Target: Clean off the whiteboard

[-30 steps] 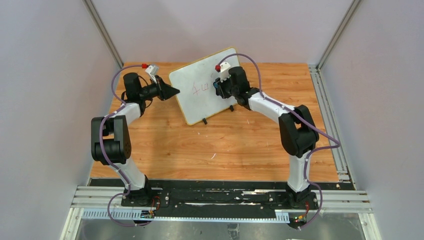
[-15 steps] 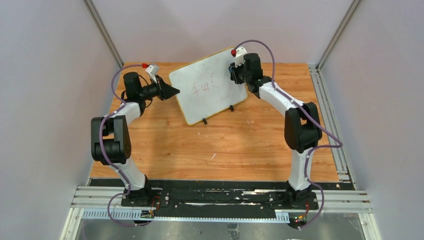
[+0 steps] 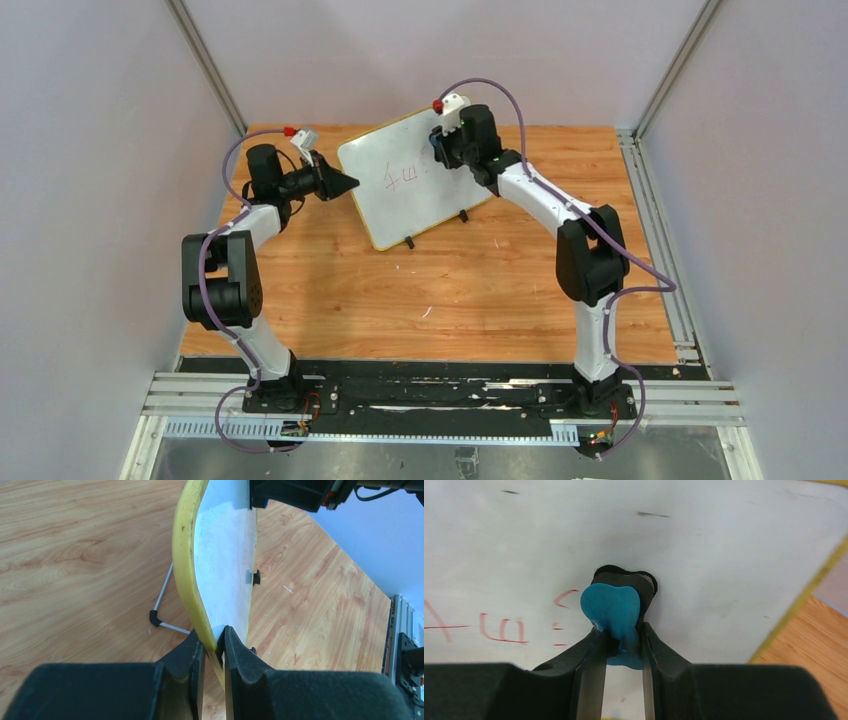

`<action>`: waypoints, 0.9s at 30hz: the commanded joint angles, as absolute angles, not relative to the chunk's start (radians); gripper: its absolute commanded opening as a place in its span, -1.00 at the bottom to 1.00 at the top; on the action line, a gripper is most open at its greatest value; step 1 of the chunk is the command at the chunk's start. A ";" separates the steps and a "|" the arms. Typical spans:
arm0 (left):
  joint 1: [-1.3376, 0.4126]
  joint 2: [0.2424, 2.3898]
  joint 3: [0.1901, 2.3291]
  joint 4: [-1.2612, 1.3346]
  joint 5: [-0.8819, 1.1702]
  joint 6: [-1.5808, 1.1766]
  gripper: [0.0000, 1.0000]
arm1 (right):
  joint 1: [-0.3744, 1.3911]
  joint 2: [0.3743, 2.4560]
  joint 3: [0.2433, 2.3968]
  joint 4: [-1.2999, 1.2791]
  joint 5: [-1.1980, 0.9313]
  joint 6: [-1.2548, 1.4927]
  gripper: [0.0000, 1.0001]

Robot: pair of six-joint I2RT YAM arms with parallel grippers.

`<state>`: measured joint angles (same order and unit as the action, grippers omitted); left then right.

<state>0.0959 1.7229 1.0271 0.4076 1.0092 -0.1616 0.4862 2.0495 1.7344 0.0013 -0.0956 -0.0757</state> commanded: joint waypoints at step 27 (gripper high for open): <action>0.099 1.703 1.011 0.303 0.961 -0.023 -1.00 | 0.465 2.032 1.679 -0.004 -0.071 -0.098 -0.99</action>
